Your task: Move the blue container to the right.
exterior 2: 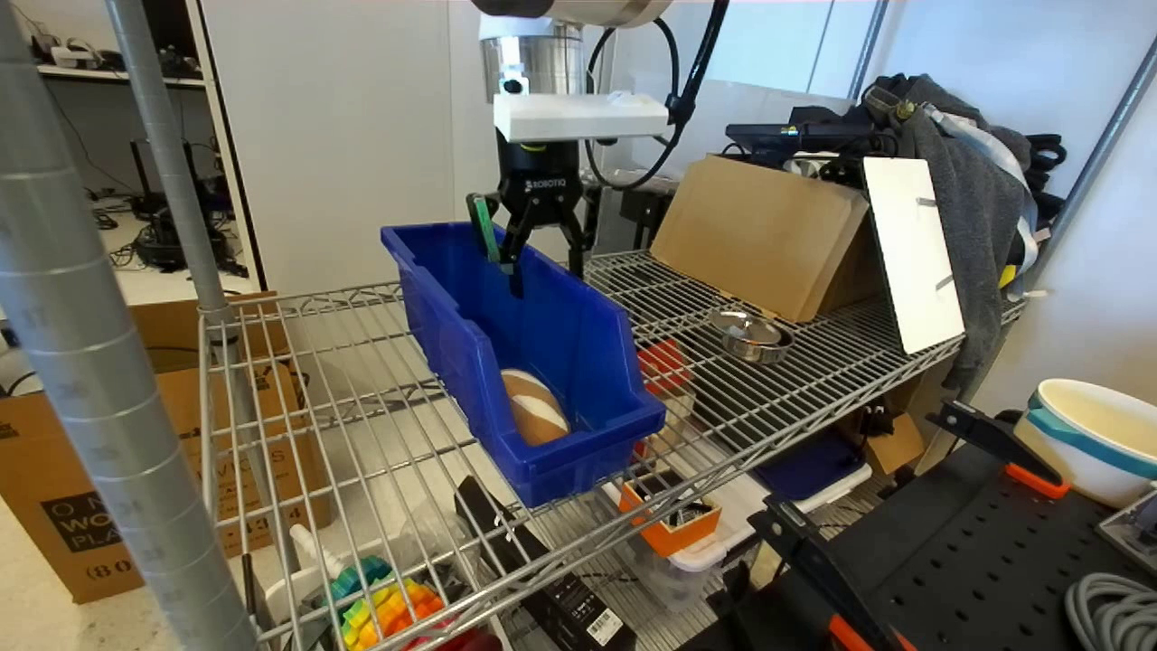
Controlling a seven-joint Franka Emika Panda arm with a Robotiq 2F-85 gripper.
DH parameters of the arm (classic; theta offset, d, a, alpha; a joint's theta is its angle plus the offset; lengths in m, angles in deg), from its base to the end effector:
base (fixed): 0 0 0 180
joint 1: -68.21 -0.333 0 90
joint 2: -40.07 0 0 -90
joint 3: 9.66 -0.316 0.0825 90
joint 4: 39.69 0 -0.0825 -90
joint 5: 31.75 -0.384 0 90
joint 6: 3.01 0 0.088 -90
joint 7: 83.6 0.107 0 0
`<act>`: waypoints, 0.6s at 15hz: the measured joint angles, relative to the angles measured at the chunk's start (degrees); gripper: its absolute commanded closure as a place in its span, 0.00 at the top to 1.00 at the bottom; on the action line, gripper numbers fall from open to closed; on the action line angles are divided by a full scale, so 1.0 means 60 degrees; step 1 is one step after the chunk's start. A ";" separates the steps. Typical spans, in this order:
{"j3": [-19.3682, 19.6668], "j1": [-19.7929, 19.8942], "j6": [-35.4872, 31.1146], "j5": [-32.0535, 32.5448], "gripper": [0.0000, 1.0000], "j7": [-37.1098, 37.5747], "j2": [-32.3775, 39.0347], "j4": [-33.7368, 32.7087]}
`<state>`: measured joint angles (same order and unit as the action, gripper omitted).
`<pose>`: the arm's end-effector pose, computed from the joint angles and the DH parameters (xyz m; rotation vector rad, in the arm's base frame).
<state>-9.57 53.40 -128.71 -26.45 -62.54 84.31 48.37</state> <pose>0.6723 0.1734 0.1881 3.0329 -0.0788 -0.1323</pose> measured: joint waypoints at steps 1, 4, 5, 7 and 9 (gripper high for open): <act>0.0031 -0.0019 0.0000 0.0000 0.30 0.0045 0.0008 -0.0009; 0.0090 -0.0029 0.0000 0.0000 0.08 0.0156 0.0008 -0.0034; 0.0109 -0.0030 0.0001 0.0000 0.02 0.0197 0.0008 -0.0053; 0.0129 -0.0030 0.0025 0.0000 0.01 0.0267 0.0007 -0.0132; 0.0130 -0.0030 0.0038 -0.0005 0.03 0.0326 0.0005 -0.0302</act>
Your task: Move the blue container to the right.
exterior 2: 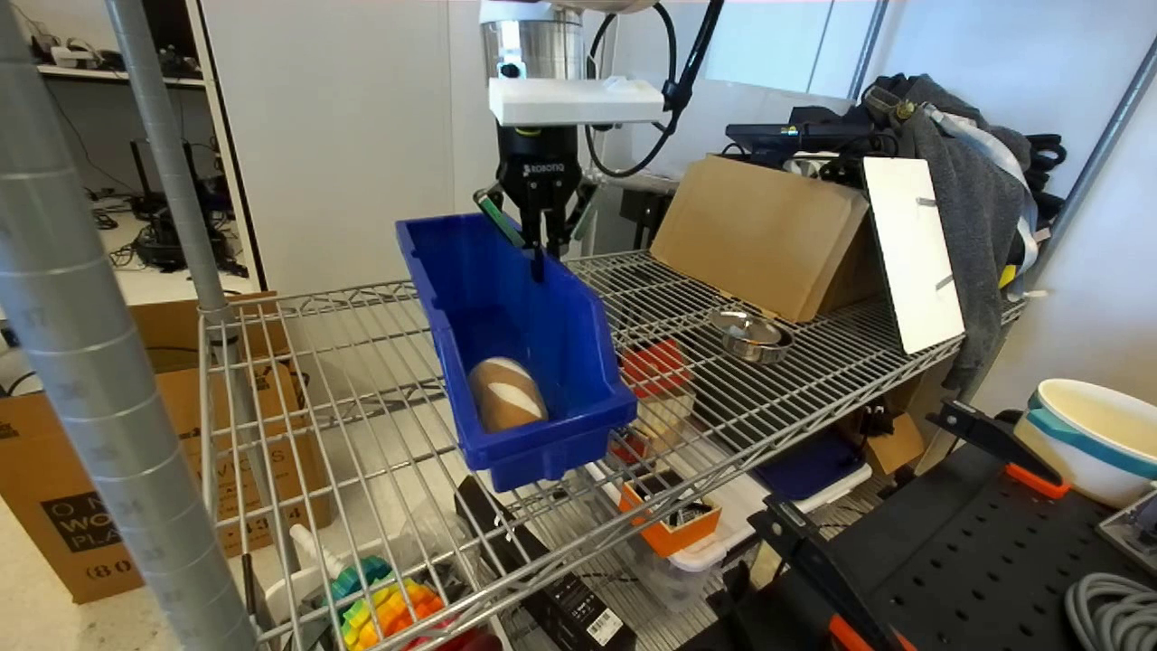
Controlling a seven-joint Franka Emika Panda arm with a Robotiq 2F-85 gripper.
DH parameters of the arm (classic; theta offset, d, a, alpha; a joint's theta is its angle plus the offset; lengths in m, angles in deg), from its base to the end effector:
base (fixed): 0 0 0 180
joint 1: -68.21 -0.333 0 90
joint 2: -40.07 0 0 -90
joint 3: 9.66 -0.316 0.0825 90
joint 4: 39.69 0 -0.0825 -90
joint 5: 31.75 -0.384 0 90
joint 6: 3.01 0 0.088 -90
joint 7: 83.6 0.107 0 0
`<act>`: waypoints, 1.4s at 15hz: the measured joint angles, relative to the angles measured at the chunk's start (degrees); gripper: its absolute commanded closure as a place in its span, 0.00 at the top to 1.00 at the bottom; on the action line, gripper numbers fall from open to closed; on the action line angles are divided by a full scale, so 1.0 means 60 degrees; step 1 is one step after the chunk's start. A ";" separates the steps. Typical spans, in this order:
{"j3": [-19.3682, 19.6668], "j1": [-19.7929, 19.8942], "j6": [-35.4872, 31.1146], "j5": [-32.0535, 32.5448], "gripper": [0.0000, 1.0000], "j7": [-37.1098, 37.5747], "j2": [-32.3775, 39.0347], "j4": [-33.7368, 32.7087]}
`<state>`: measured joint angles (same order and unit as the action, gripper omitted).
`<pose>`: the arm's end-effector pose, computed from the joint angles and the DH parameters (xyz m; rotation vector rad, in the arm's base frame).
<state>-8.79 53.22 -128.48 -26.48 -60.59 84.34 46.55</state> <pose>0.6827 0.1700 0.2009 3.0300 -0.1434 -0.0864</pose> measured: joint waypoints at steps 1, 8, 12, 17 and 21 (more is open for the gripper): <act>0.0000 0.0000 0.0002 0.0000 0.04 0.0015 -0.0001 -0.0077; 0.0076 0.0230 0.0536 -0.0058 0.04 -0.0204 -0.0070 -0.0744; 0.0095 0.0720 0.1057 -0.0079 0.04 -0.0705 -0.0042 -0.0978; 0.0149 0.1142 0.1603 -0.0062 0.04 -0.1106 0.0461 -0.1449; 0.0317 0.1265 0.1850 -0.0030 0.04 -0.1190 0.1046 -0.2028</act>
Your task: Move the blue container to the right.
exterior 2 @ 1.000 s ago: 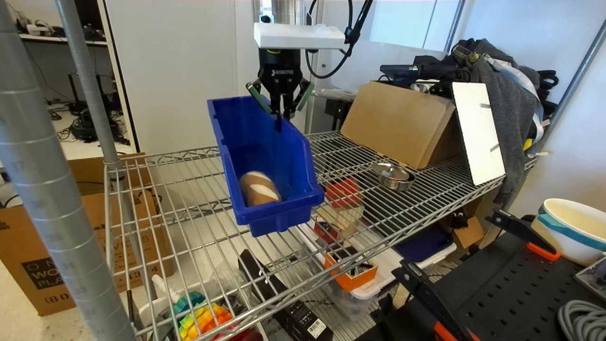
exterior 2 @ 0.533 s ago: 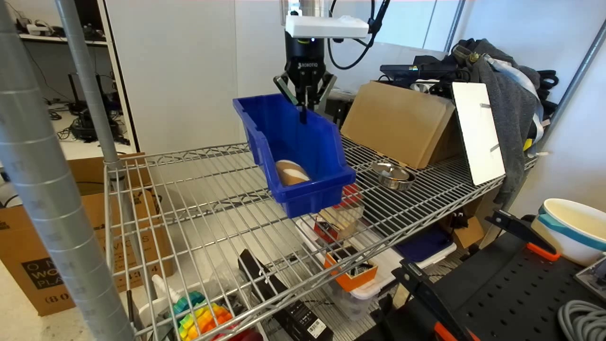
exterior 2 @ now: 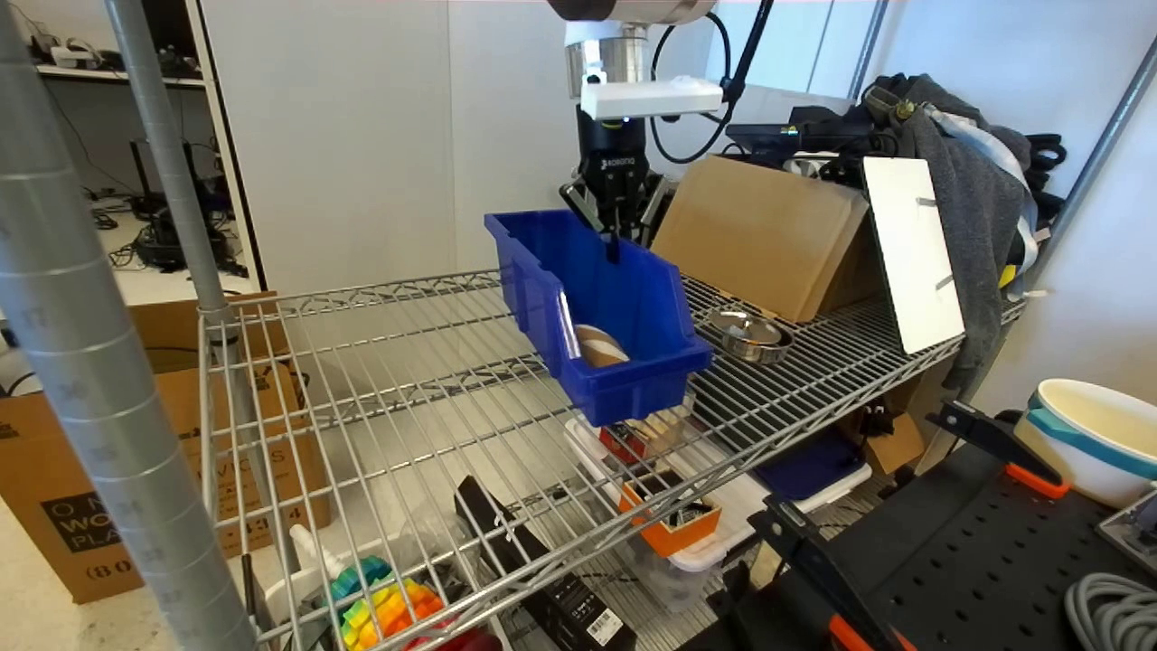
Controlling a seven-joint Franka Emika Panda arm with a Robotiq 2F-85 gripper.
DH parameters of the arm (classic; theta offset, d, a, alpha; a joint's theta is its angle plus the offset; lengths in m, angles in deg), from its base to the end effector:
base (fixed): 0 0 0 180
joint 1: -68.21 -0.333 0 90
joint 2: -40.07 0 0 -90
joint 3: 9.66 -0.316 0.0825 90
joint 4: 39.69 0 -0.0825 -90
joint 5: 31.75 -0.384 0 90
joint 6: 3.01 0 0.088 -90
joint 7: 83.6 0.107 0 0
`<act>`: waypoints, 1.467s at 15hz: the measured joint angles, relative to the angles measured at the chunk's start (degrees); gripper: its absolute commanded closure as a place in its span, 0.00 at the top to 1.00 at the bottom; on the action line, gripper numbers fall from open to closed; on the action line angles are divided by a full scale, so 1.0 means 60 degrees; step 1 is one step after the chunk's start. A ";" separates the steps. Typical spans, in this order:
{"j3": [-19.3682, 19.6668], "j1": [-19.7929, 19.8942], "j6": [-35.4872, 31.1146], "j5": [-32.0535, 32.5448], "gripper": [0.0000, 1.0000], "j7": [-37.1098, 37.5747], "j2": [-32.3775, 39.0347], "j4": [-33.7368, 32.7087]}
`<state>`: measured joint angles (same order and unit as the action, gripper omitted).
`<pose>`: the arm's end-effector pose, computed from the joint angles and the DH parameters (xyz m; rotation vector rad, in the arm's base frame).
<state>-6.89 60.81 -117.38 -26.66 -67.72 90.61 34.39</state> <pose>0.7246 0.0611 0.1998 2.9796 -0.2061 -0.2316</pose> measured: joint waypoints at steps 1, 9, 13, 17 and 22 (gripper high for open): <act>0.0004 0.0032 0.0119 -0.0001 0.04 -0.0068 0.0097 -0.0176; 0.0017 0.0242 0.2155 0.0075 0.04 -0.1390 0.0528 -0.1381; 0.0163 0.0241 0.2686 0.0627 0.04 -0.1597 0.0759 -0.1809; 0.0292 0.0181 0.2693 0.1038 0.47 -0.1557 0.1010 -0.2087; 0.0448 0.0043 0.2662 0.1492 0.83 -0.1104 0.1507 -0.2158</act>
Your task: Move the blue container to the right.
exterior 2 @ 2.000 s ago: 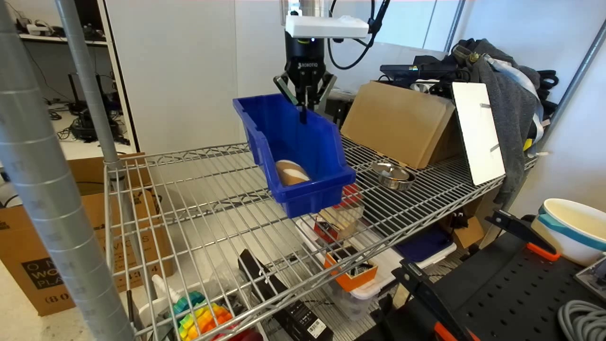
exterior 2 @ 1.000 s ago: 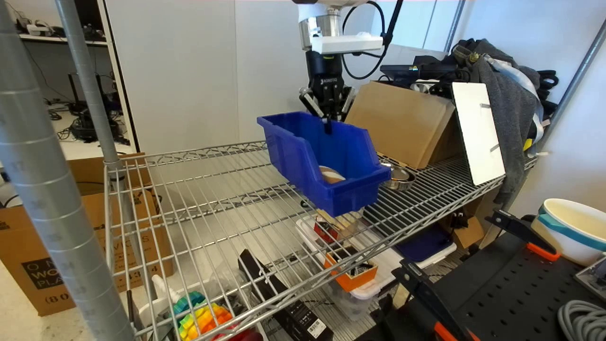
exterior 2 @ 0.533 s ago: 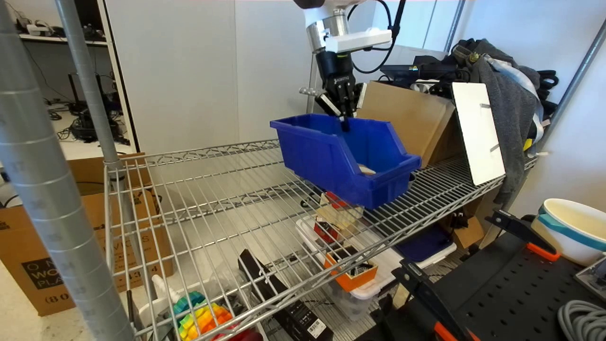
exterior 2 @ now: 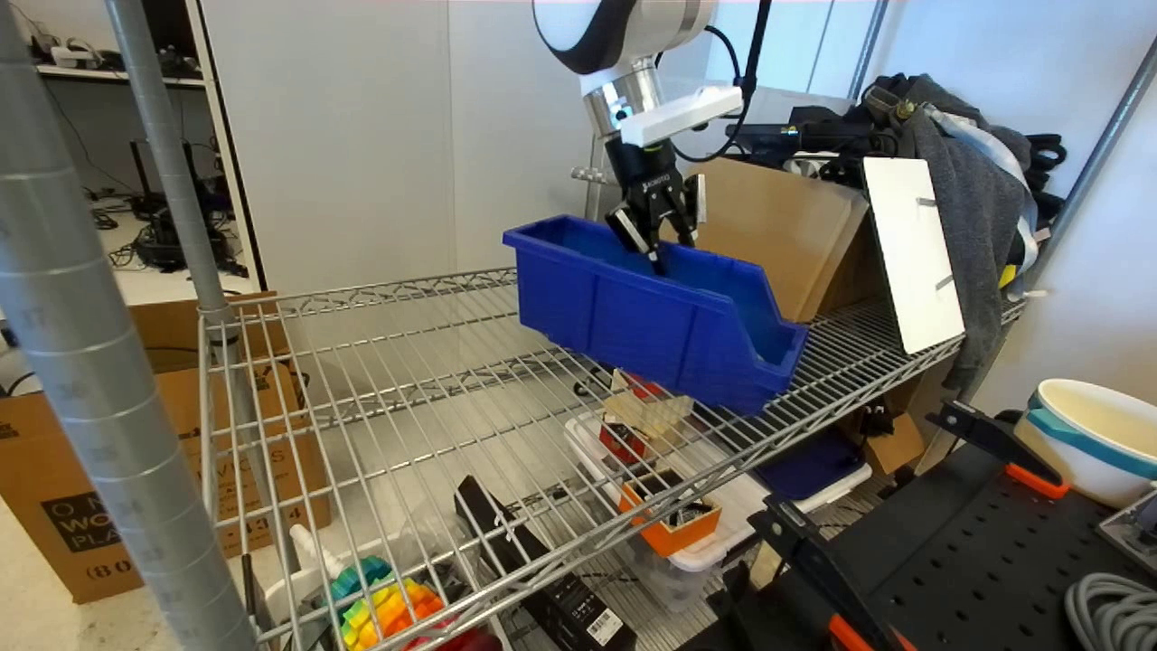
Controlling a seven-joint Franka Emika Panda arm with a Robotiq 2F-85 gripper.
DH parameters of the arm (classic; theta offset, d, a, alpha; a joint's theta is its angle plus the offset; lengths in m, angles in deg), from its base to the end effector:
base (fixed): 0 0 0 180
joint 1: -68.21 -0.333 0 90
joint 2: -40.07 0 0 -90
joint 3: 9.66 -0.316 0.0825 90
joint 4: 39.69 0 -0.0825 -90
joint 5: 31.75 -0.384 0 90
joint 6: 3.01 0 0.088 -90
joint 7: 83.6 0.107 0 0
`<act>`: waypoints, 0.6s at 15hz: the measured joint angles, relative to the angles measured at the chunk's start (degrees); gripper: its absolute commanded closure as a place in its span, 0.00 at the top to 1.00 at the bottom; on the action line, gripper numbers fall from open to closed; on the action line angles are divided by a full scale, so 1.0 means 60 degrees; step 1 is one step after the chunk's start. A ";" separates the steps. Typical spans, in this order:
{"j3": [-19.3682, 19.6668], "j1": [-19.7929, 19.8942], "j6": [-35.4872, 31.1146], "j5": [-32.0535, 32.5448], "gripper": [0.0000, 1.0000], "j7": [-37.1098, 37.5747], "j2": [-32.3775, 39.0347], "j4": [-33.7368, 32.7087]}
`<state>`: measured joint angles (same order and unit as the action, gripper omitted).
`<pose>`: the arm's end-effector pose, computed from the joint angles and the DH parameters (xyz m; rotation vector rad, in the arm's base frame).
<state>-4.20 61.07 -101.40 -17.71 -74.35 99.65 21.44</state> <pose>0.7297 0.0196 0.1705 2.7426 -0.0237 -0.4894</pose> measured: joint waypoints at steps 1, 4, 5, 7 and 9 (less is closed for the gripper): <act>0.0011 -0.0025 0.0000 0.0035 0.90 0.0051 0.0055 0.0000; 0.0017 -0.0080 0.0000 0.0040 1.00 0.0141 0.0051 -0.0003; 0.0019 -0.0099 0.0000 0.0041 1.00 0.0182 0.0009 -0.0005; 0.0028 -0.0156 -0.0006 0.0059 1.00 0.0288 -0.0234 0.0040; -0.0012 -0.0197 -0.0049 -0.0086 1.00 0.0440 -0.0760 0.0243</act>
<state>-4.27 59.88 -101.70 -18.22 -71.71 95.09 22.89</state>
